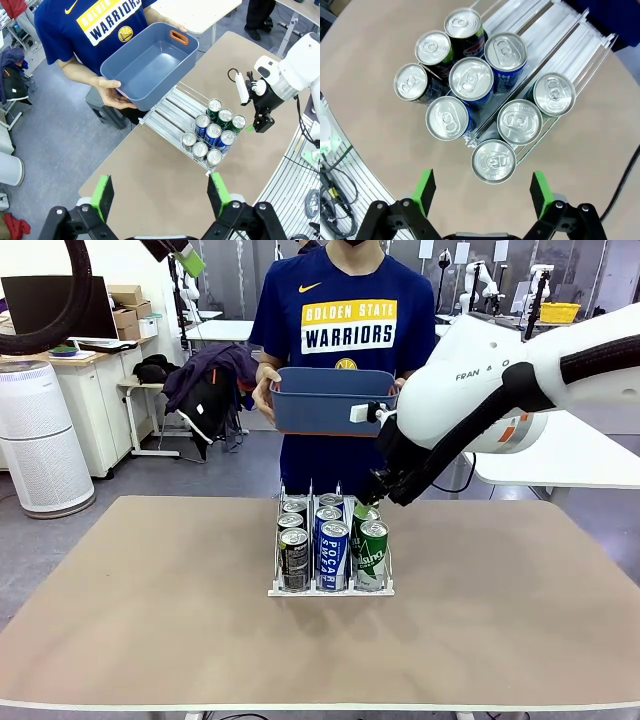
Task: Fill the beverage cans into the dispenser.
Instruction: Place the picked Sprite in the line of the Automatic Can Dispenser with the same cans.
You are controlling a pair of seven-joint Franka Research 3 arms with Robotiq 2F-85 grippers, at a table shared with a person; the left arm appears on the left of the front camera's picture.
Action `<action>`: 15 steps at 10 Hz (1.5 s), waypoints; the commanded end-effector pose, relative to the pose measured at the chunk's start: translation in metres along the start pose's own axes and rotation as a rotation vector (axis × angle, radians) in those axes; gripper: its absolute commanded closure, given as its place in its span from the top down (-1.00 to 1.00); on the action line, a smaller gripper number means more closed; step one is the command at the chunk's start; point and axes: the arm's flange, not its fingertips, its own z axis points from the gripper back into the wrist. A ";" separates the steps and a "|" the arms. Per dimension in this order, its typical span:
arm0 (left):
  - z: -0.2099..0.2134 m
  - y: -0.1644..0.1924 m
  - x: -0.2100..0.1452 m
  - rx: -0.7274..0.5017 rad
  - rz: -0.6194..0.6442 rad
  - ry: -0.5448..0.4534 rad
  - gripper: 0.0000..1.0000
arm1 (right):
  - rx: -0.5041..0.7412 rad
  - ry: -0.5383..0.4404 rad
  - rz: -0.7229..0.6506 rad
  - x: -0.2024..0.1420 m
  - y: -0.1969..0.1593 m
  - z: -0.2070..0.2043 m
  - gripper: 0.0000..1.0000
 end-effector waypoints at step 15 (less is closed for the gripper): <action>-0.001 0.001 -0.002 0.002 0.003 -0.003 1.00 | 0.070 -0.240 0.123 0.071 -0.072 0.327 1.00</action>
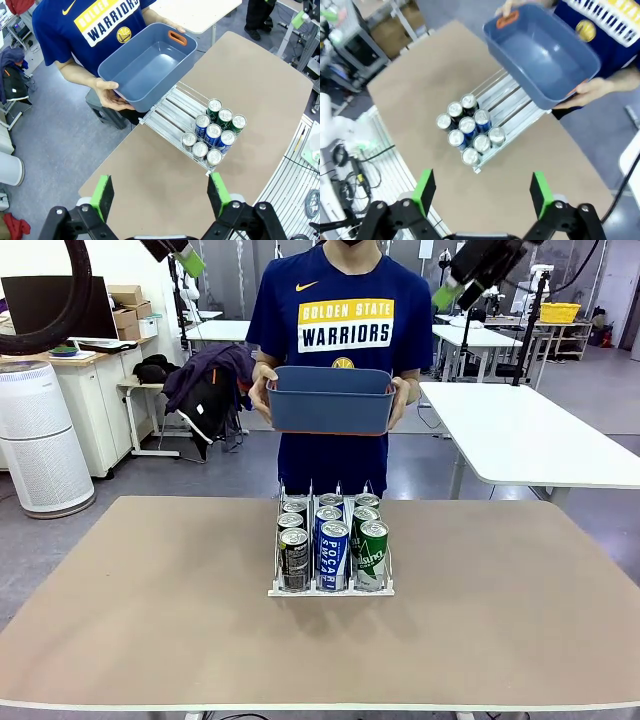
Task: Fill the beverage cans into the dispenser.
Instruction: Place the picked Sprite in the line of the Automatic Can Dispenser with the same cans.
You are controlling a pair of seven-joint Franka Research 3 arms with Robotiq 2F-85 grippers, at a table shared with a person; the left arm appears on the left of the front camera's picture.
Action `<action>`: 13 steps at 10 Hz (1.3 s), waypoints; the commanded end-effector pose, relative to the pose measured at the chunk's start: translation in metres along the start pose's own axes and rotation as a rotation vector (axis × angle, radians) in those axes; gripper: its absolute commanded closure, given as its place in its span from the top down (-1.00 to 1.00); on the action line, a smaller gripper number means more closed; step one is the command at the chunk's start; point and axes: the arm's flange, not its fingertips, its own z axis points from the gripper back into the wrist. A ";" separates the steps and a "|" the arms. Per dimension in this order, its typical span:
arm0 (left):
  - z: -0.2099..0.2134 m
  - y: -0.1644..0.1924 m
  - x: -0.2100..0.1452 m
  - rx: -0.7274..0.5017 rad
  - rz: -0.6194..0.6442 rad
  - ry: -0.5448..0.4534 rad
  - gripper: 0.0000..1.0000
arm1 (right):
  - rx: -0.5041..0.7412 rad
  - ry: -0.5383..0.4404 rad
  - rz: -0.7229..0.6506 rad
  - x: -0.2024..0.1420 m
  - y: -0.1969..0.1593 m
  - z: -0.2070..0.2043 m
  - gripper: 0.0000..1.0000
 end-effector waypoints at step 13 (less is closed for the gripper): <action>-0.001 0.001 -0.002 0.002 0.003 -0.003 1.00 | -0.063 -0.120 -0.005 0.017 0.003 0.025 1.00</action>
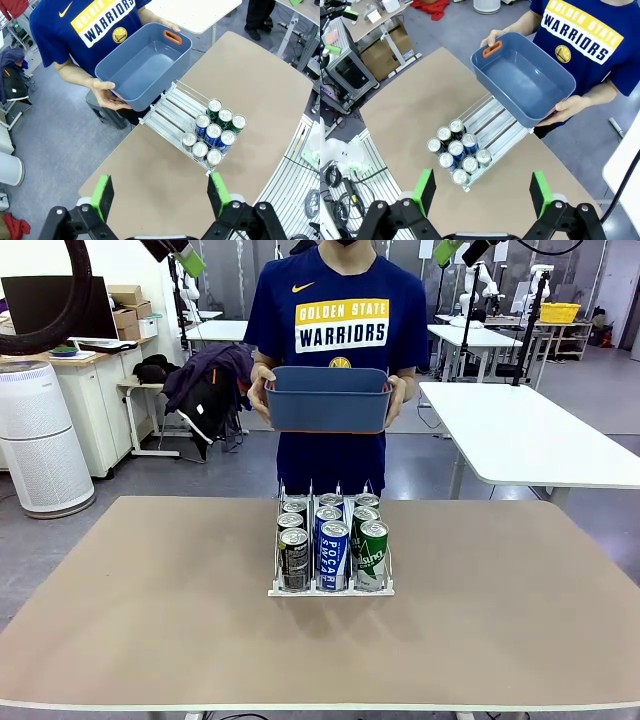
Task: Fill the beverage cans into the dispenser.
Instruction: Place the picked Sprite in the line of the Automatic Can Dispenser with the same cans.
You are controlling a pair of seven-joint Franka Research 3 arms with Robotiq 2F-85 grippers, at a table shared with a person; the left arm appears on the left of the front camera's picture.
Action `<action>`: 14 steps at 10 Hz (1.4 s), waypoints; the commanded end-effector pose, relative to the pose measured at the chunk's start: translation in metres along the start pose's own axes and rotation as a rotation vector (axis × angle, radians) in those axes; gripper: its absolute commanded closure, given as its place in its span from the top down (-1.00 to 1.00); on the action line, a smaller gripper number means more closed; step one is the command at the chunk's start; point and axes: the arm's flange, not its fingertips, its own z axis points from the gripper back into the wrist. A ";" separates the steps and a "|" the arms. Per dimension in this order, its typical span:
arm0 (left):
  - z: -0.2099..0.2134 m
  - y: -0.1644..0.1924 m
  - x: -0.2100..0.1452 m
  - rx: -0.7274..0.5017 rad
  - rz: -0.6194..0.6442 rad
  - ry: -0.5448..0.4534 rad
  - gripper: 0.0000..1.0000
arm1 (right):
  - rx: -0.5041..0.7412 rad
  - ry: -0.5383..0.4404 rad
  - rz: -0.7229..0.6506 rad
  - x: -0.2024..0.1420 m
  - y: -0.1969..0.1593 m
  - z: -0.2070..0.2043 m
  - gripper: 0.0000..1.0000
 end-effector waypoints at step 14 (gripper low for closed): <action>-0.001 0.001 -0.002 0.002 0.003 -0.003 1.00 | 0.006 -0.019 -0.004 0.002 0.000 0.005 1.00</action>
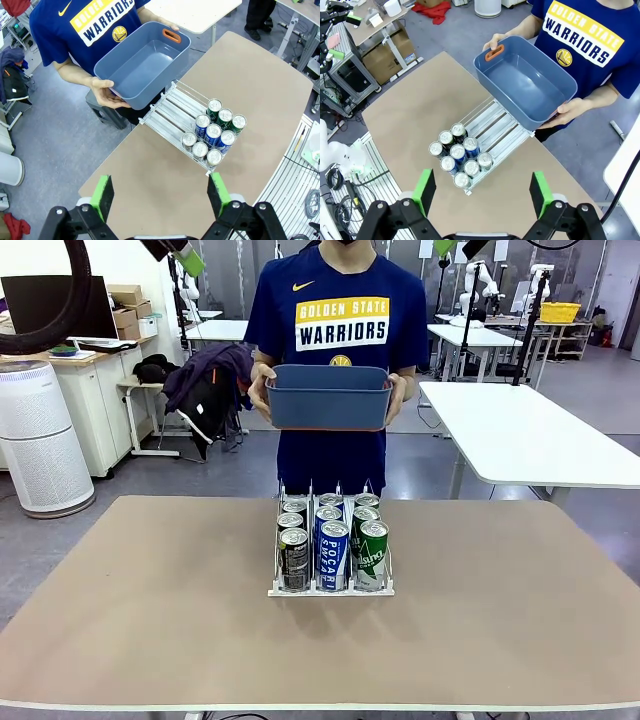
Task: Fill the beverage cans into the dispenser.
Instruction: Place the picked Sprite in the line of the Automatic Can Dispenser with the same cans.
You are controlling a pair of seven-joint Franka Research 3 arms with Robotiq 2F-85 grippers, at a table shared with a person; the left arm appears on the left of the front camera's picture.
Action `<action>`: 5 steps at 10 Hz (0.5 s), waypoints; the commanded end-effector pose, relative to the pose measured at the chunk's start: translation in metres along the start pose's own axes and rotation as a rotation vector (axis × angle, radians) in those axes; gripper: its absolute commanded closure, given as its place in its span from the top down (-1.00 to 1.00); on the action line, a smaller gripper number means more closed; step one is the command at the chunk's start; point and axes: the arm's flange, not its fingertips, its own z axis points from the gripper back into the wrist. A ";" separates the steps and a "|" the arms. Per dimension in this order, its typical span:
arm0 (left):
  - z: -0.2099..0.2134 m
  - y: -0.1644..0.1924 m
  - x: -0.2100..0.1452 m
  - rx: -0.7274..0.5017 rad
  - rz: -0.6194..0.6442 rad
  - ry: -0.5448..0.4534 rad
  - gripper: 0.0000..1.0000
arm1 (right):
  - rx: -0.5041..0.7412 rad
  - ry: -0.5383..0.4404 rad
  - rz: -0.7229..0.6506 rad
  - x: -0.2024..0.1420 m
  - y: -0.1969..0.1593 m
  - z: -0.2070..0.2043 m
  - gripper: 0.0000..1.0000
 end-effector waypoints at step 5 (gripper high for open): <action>-0.001 0.001 -0.002 0.002 0.003 -0.003 1.00 | -0.002 0.000 0.001 0.000 0.000 0.001 1.00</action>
